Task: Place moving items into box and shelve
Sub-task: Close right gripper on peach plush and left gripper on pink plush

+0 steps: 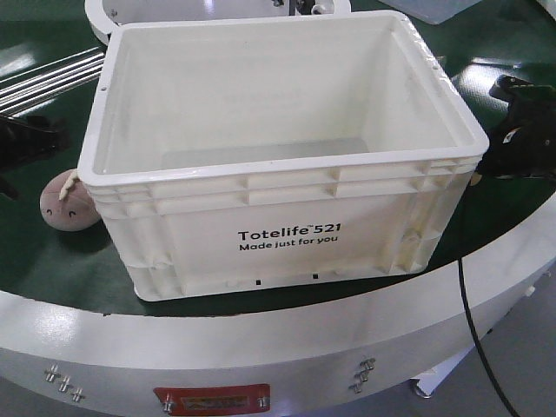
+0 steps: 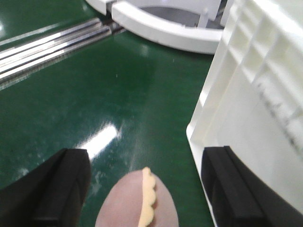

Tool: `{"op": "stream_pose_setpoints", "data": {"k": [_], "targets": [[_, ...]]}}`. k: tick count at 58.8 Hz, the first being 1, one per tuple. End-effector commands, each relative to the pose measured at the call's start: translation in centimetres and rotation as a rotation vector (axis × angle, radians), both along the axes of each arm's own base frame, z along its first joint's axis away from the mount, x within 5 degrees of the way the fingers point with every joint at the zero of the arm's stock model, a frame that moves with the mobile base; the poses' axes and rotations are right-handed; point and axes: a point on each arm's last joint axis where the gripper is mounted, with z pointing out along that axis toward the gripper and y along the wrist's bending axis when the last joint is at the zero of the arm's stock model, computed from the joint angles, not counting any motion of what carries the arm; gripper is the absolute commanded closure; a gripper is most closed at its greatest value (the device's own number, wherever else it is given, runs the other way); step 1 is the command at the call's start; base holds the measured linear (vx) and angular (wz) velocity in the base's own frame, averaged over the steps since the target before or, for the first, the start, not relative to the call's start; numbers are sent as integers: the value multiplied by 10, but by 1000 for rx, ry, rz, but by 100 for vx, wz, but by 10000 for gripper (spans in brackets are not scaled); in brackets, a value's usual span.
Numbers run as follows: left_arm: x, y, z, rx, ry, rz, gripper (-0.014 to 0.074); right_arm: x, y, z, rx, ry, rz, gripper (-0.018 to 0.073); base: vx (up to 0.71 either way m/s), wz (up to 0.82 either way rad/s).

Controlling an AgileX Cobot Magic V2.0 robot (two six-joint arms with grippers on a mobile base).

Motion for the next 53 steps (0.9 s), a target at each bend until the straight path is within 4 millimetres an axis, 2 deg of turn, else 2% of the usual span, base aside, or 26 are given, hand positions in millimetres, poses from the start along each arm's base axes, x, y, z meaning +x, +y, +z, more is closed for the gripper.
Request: {"op": "stream_pose_setpoints", "data": {"k": [1, 28, 53], "targets": [[10, 2, 10, -1, -69, 17, 9, 7, -2, 28, -14, -128, 8, 575, 0, 0], [29, 2, -39, 0, 120, 12, 9, 7, -2, 28, -16, -131, 10, 575, 0, 0], [42, 2, -72, 8, 185, 19, 9, 7, -2, 28, -18, -129, 11, 575, 0, 0]]}}
